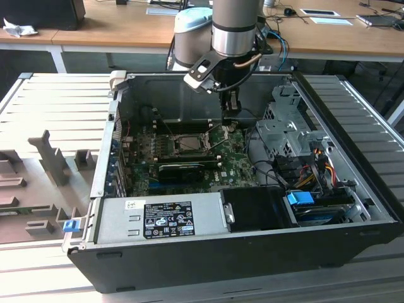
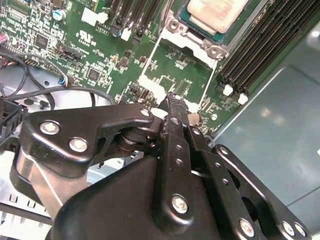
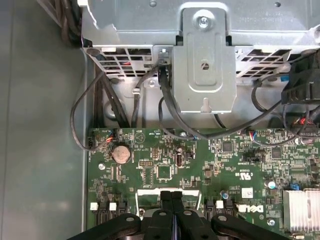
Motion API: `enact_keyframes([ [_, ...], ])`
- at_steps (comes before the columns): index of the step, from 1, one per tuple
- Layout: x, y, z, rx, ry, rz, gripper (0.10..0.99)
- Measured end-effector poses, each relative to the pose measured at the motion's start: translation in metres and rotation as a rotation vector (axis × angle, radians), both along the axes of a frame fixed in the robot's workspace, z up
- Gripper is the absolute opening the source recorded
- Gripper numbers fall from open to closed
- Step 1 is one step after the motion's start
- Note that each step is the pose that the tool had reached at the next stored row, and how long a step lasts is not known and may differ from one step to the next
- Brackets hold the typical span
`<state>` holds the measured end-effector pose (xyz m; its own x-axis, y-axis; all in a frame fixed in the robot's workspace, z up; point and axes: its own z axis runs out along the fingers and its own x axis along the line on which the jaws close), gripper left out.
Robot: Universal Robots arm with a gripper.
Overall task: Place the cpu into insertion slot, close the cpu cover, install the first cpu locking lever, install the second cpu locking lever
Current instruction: 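Close the cpu cover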
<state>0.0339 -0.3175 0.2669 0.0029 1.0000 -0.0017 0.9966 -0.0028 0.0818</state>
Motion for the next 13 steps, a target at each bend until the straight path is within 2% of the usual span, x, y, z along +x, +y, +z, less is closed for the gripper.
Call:
enact_keyframes([
  [3,0.0053,0.0,-0.0002,0.0,-0.0001,0.0,0.106],
  [13,0.0112,0.0,-0.0017,0.0,0.0,0.0,0.106],
])
